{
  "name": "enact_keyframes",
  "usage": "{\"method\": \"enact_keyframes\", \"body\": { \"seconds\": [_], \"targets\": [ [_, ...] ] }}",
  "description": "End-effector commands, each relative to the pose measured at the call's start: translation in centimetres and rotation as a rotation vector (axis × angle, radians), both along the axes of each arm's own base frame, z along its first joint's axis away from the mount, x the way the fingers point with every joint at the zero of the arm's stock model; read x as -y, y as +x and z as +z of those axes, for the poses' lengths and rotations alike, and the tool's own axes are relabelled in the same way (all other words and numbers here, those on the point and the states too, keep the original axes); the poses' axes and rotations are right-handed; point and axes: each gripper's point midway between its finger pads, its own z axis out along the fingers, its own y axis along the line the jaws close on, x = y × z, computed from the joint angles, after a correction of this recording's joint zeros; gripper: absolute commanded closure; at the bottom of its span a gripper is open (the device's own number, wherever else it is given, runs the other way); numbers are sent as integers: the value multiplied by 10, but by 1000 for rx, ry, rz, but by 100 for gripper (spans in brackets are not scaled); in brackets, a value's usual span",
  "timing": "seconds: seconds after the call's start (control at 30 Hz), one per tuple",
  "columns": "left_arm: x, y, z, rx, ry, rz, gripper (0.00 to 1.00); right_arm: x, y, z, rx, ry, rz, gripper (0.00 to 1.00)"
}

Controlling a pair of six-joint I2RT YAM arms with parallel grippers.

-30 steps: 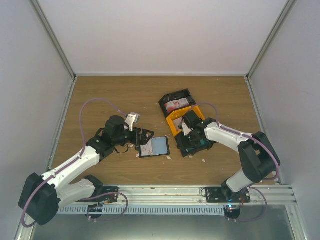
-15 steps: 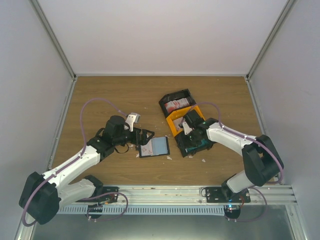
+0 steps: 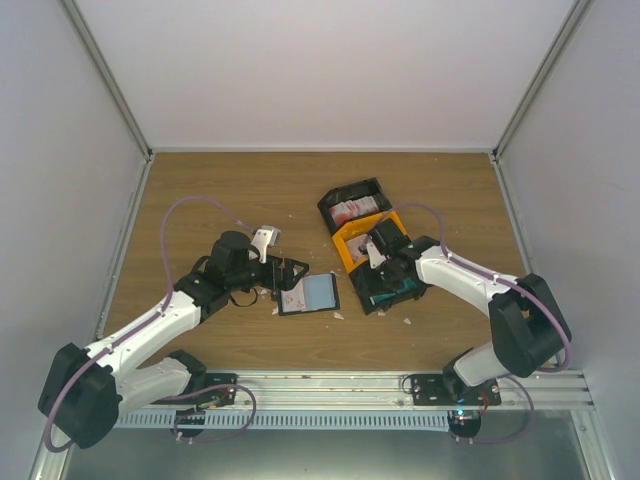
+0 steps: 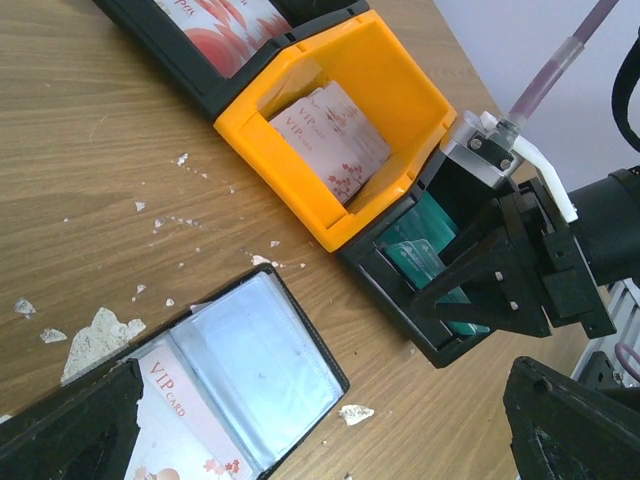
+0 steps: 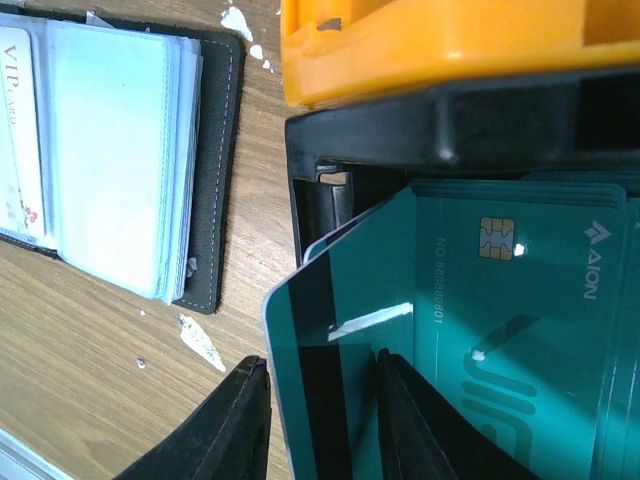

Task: Put the credit cards into the card holder
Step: Pick up the credit card from the storage box.

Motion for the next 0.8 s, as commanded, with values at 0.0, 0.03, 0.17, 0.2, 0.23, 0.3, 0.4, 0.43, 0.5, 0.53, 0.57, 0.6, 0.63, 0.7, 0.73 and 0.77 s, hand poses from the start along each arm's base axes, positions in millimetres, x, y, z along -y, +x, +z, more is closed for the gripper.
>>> {"method": "enact_keyframes", "body": {
  "seconds": [0.0,0.03,0.17,0.2,0.23,0.3,0.4,0.43,0.5,0.53,0.57,0.6,0.63,0.7,0.73,0.77],
  "targets": [
    [3,6,9,47,-19,-1,1,-4,0,9,11,30,-5,71],
    [3,6,9,47,-19,-1,1,-4,0,9,11,30,-6,71],
    [4,6,9,47,-20,-3,1,-4,0,11,14,35,-5,72],
    [4,7,9,46,-20,-2,1,-4,0,12,14,35,-6,72],
    [4,7,9,45,-20,-2,1,-3,0,12,16,34,-9,72],
    [4,7,8,44,-19,-2,1,-3,0,13,16,32,-11,74],
    [4,7,8,42,-18,-3,1,-2,0,15,20,34,-13,75],
    [4,7,8,43,-19,-2,1,-2,0,15,21,36,-12,76],
    [4,7,9,44,-20,-3,1,-2,-1,14,19,38,-9,78],
    [4,7,9,45,-19,-3,1,-2,-1,14,20,39,-9,79],
    [3,6,8,44,-18,-3,1,-2,-1,13,20,38,-9,79],
    [4,6,8,45,-18,-3,1,-2,-1,13,19,38,-10,79],
    [4,6,9,47,-19,-3,1,-2,-1,13,20,37,-11,80],
    [4,6,9,46,-21,-3,1,-1,0,14,25,36,-20,80],
    [4,6,9,44,-22,-6,1,-1,1,16,30,39,-24,81],
    [4,6,9,43,-22,-7,1,-1,1,17,35,42,-26,81]
  ]
}}
